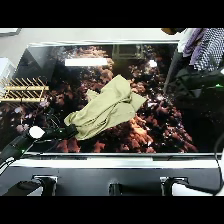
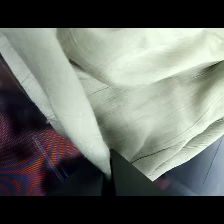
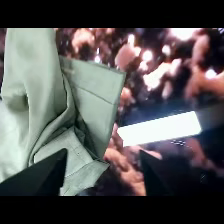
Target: Fold the clothes and pants, and hang the long-sleeved shirts on hangers.
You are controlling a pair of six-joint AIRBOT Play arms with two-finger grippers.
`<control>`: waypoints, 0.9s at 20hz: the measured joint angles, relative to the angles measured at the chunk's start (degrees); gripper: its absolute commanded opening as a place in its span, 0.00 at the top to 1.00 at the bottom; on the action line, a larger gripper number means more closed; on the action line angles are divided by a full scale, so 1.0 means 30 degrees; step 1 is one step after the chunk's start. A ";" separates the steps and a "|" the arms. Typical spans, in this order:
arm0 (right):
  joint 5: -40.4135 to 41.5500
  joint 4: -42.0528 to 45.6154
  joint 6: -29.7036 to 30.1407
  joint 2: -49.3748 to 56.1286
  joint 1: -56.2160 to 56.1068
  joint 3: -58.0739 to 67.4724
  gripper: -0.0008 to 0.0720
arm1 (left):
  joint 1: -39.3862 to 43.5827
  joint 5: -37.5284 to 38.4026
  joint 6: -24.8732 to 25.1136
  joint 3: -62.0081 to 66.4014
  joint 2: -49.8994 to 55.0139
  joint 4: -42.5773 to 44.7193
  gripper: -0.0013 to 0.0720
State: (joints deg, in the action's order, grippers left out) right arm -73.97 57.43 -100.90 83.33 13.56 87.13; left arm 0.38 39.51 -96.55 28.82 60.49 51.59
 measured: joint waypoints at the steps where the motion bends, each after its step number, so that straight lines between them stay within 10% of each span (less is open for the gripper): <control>1: 0.0022 -0.1086 0.0678 0.1166 0.0087 0.0000 0.23 | 0.0000 0.0007 0.0007 0.0000 0.0007 -0.0007 0.96; 12: 0.3701 -0.4787 0.3206 0.8313 -0.3031 0.0000 0.26 | 0.0000 0.0007 0.0044 0.0015 0.0007 -0.0015 0.96; 14: 0.4175 -0.4648 0.3053 0.8663 -0.3555 0.0007 0.48 | 0.0000 -0.0015 0.0044 0.0015 0.0007 -0.0015 0.96; 16: 0.4554 -0.4364 0.2900 0.8903 -0.3840 0.0000 0.96 | 0.0000 -0.0022 0.0044 0.0015 0.0007 -0.0007 0.96; 18: 0.4758 -0.4175 0.2783 0.8910 -0.3956 -0.0007 0.95 | 0.0000 -0.0029 0.0044 0.0058 0.0007 -0.0007 0.96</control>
State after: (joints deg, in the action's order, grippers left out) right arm -59.70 44.91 -92.55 110.06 1.69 87.11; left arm 0.38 39.42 -96.42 28.99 60.51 51.57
